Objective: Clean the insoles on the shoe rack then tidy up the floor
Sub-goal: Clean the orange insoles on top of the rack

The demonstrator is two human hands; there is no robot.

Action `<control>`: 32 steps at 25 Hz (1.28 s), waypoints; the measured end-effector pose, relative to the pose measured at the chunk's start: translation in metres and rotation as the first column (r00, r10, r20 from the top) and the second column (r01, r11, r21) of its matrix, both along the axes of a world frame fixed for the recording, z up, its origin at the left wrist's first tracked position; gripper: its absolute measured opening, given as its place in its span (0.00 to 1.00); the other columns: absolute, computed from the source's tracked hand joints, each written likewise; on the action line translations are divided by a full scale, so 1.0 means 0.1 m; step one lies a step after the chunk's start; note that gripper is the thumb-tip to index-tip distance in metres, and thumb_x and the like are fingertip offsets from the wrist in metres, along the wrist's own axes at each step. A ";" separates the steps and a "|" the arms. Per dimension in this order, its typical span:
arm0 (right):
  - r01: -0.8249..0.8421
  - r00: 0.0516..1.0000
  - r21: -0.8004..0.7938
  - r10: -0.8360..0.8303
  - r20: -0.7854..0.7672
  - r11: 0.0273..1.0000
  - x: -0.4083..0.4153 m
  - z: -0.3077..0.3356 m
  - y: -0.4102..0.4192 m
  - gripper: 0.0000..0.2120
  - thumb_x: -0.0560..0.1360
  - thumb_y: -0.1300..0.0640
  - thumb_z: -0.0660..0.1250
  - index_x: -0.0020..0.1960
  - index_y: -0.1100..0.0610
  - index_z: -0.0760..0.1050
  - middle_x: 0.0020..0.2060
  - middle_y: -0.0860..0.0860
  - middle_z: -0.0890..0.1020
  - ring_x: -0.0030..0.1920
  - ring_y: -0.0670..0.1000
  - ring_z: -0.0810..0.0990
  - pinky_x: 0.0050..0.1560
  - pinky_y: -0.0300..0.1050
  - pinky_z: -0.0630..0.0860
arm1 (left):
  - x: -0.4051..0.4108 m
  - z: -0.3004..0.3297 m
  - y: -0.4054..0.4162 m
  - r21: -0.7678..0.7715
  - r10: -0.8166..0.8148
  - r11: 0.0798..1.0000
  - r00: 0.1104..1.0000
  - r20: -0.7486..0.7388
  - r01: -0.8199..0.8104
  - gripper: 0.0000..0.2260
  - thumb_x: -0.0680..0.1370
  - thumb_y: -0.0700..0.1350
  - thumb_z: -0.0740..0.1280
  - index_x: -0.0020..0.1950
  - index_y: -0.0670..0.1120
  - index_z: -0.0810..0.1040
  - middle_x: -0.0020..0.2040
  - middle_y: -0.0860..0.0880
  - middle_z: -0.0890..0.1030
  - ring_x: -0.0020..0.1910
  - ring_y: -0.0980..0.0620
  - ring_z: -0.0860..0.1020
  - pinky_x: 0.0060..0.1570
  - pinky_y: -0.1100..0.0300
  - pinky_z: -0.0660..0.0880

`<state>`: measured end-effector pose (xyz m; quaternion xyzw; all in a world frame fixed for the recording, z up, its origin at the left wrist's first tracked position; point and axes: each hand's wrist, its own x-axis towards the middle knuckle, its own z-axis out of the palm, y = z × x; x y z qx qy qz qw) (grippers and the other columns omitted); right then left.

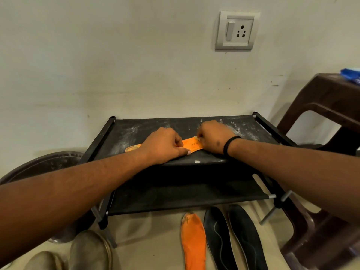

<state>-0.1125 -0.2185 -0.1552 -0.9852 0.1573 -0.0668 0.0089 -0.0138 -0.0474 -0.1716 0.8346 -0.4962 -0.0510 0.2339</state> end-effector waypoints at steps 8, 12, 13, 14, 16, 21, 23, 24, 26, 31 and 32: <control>-0.215 0.973 0.026 0.217 -0.082 0.976 -0.22 0.11 -0.02 0.12 0.76 0.59 0.65 0.55 0.52 0.84 0.54 0.51 0.82 0.55 0.53 0.79 0.54 0.45 0.75 | 0.00 0.01 0.00 0.004 -0.001 1.000 1.000 -0.004 0.001 0.14 0.73 0.59 0.74 0.50 0.50 0.87 0.57 0.51 0.85 0.54 0.54 0.82 0.57 0.49 0.79; -0.122 0.987 -0.163 0.102 -0.123 0.979 -0.20 0.11 -0.19 0.10 0.75 0.59 0.66 0.54 0.52 0.83 0.52 0.52 0.78 0.52 0.55 0.77 0.46 0.45 0.72 | -0.02 0.03 0.00 0.010 0.004 1.000 1.000 -0.026 -0.003 0.15 0.73 0.58 0.74 0.51 0.49 0.87 0.58 0.51 0.84 0.54 0.54 0.82 0.58 0.49 0.79; -0.103 0.990 -0.118 0.091 -0.108 0.988 -0.20 0.09 -0.20 0.10 0.75 0.60 0.66 0.53 0.54 0.83 0.51 0.53 0.78 0.51 0.56 0.77 0.47 0.46 0.74 | -0.02 0.03 0.00 0.010 0.005 1.000 1.000 -0.026 -0.005 0.14 0.73 0.58 0.75 0.50 0.50 0.87 0.59 0.51 0.84 0.54 0.54 0.82 0.58 0.49 0.79; -0.099 0.992 -0.065 0.093 -0.091 0.993 -0.20 0.06 -0.18 0.10 0.74 0.61 0.65 0.52 0.56 0.83 0.50 0.53 0.78 0.50 0.56 0.78 0.49 0.47 0.76 | -0.02 0.03 0.00 0.008 0.006 1.000 1.000 -0.025 -0.006 0.14 0.72 0.58 0.75 0.50 0.50 0.87 0.59 0.51 0.84 0.54 0.54 0.82 0.57 0.49 0.79; -0.129 0.989 0.037 0.131 -0.063 0.991 -0.22 0.03 -0.08 0.12 0.73 0.62 0.64 0.51 0.58 0.84 0.50 0.54 0.81 0.51 0.56 0.79 0.52 0.46 0.77 | -0.01 0.02 0.02 0.004 0.006 1.000 1.000 -0.025 -0.006 0.13 0.72 0.58 0.75 0.49 0.50 0.87 0.58 0.51 0.85 0.54 0.54 0.82 0.57 0.49 0.79; -0.196 0.978 0.141 0.204 -0.046 0.971 -0.27 0.09 0.00 0.11 0.76 0.61 0.65 0.55 0.54 0.83 0.56 0.51 0.83 0.56 0.51 0.80 0.60 0.45 0.75 | -0.04 0.04 0.01 0.003 0.011 1.000 1.000 -0.026 -0.010 0.15 0.72 0.57 0.75 0.51 0.49 0.87 0.58 0.51 0.84 0.54 0.54 0.82 0.58 0.49 0.80; -0.113 0.990 0.049 0.117 -0.073 0.992 -0.25 0.11 -0.15 0.11 0.75 0.61 0.66 0.53 0.53 0.83 0.55 0.52 0.83 0.55 0.53 0.80 0.58 0.48 0.77 | -0.05 0.05 0.00 0.007 0.012 1.000 1.000 -0.028 -0.012 0.15 0.73 0.58 0.75 0.51 0.49 0.87 0.59 0.51 0.84 0.54 0.55 0.82 0.58 0.50 0.80; -0.064 0.994 0.006 0.065 -0.088 0.998 -0.24 0.12 -0.22 0.11 0.74 0.63 0.66 0.52 0.54 0.83 0.53 0.53 0.83 0.53 0.55 0.81 0.56 0.49 0.78 | -0.04 0.05 0.00 0.012 0.012 1.000 0.999 -0.030 -0.012 0.15 0.73 0.58 0.75 0.51 0.49 0.87 0.59 0.51 0.84 0.54 0.55 0.82 0.58 0.50 0.79; 0.003 0.996 -0.023 -0.005 -0.087 1.000 -0.23 0.12 -0.30 0.12 0.73 0.66 0.65 0.50 0.56 0.84 0.49 0.55 0.84 0.49 0.57 0.81 0.54 0.52 0.79 | -0.04 0.05 0.01 0.016 0.012 1.000 0.999 -0.032 -0.011 0.14 0.73 0.58 0.75 0.50 0.49 0.87 0.60 0.51 0.84 0.55 0.54 0.81 0.58 0.49 0.79; -0.097 0.995 0.107 0.100 -0.019 0.990 -0.31 0.11 -0.08 0.12 0.74 0.66 0.65 0.51 0.57 0.84 0.51 0.54 0.85 0.53 0.54 0.81 0.59 0.47 0.76 | -0.07 0.07 0.03 0.015 0.014 1.000 0.999 -0.034 -0.014 0.14 0.72 0.57 0.75 0.51 0.49 0.87 0.60 0.51 0.84 0.55 0.54 0.81 0.58 0.49 0.79; -0.153 0.988 0.109 0.156 -0.022 0.982 -0.34 0.10 0.00 0.12 0.74 0.65 0.65 0.52 0.57 0.84 0.51 0.54 0.84 0.53 0.54 0.81 0.58 0.46 0.76 | -0.07 0.07 0.03 0.013 0.011 1.000 1.000 -0.029 -0.011 0.14 0.72 0.57 0.75 0.51 0.49 0.87 0.60 0.50 0.84 0.54 0.54 0.81 0.58 0.49 0.79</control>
